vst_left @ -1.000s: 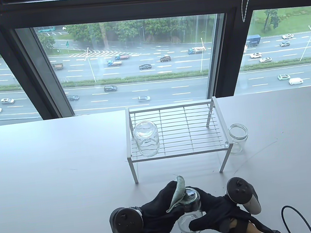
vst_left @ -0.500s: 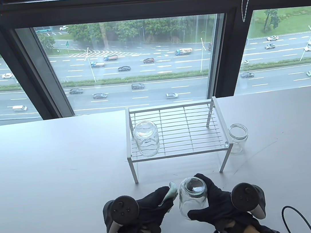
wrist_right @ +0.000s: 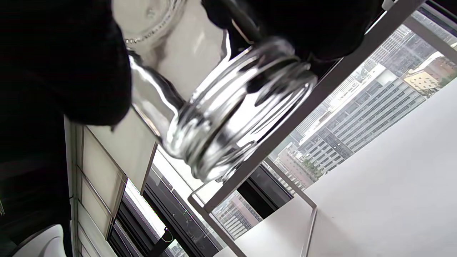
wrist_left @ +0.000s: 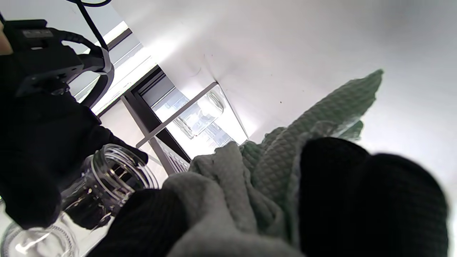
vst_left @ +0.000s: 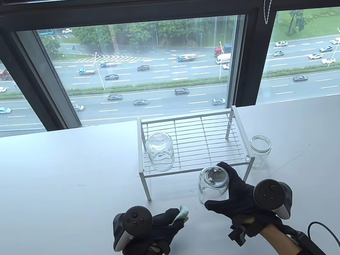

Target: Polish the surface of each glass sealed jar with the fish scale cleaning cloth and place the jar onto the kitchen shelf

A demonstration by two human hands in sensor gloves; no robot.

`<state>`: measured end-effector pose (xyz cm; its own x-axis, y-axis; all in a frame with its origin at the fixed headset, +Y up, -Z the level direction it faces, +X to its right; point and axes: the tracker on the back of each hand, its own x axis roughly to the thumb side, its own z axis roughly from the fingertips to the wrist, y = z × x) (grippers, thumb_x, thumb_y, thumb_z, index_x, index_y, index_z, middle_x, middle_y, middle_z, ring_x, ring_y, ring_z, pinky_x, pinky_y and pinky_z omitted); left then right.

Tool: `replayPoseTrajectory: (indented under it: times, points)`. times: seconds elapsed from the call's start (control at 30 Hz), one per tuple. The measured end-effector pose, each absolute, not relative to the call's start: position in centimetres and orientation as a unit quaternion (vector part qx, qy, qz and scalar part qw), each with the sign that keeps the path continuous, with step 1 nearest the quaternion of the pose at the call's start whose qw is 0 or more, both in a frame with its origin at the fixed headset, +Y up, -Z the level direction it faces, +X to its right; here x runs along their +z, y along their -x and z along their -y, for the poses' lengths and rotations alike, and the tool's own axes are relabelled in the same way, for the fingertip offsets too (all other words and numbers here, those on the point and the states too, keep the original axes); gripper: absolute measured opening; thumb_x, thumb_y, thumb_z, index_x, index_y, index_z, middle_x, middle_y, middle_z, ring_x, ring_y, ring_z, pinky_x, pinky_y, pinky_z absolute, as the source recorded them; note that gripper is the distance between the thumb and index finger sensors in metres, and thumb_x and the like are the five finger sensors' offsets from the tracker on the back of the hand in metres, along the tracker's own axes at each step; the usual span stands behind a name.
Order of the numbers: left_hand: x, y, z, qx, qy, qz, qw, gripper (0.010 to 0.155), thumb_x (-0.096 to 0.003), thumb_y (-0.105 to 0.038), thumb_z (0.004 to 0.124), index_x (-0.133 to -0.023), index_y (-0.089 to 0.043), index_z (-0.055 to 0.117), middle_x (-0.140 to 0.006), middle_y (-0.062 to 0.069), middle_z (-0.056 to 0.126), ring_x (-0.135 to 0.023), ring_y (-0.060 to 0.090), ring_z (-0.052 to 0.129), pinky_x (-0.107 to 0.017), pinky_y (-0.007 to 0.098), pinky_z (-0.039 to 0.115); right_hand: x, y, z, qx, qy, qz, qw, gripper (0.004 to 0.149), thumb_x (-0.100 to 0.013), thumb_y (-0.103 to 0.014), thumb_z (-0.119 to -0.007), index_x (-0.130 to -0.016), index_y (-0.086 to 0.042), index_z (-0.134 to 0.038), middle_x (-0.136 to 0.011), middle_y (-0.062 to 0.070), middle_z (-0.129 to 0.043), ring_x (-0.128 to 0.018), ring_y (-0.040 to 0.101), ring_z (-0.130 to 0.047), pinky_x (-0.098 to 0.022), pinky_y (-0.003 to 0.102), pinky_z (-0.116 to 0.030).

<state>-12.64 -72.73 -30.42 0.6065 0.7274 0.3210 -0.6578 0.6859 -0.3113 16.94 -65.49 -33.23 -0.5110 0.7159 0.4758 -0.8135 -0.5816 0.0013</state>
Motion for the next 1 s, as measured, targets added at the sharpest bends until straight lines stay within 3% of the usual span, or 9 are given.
replayPoseTrajectory:
  times: [0.33,0.6,1.0]
  points:
    - [-30.4,12.6,72.8,0.387,0.086,0.215,0.893,0.058,-0.05,-0.049,0.078,-0.095,-0.011,0.077,-0.082,0.028,0.097,-0.055,0.049,0.104,-0.032,0.047,0.094,-37.9,-14.6,62.6,0.863,-0.172,0.156,0.45,0.111,-0.029,-0.052,-0.102,-0.108,-0.014,-0.035,-0.11,0.011,-0.062,-0.092,0.043,-0.078,-0.068,0.061,-0.064]
    - [-30.6,13.2,72.7,0.396,0.083,0.206,0.891,0.059,-0.05,-0.049,0.078,-0.095,-0.012,0.077,-0.082,0.028,0.097,-0.056,0.05,0.103,-0.032,0.047,0.093,-41.6,-13.4,64.8,0.879,-0.111,0.138,0.442,0.109,-0.03,-0.05,-0.102,-0.108,-0.012,-0.035,-0.109,0.015,-0.061,-0.089,0.049,-0.077,-0.064,0.067,-0.064]
    - [-30.7,13.3,72.6,0.394,0.078,0.21,0.891,0.059,-0.0501,-0.049,0.078,-0.095,-0.012,0.077,-0.083,0.028,0.097,-0.056,0.05,0.103,-0.033,0.047,0.093,-42.2,-13.0,66.1,0.891,-0.104,0.132,0.422,0.109,-0.031,-0.049,-0.101,-0.108,-0.01,-0.035,-0.107,0.019,-0.063,-0.086,0.052,-0.077,-0.062,0.072,-0.058]
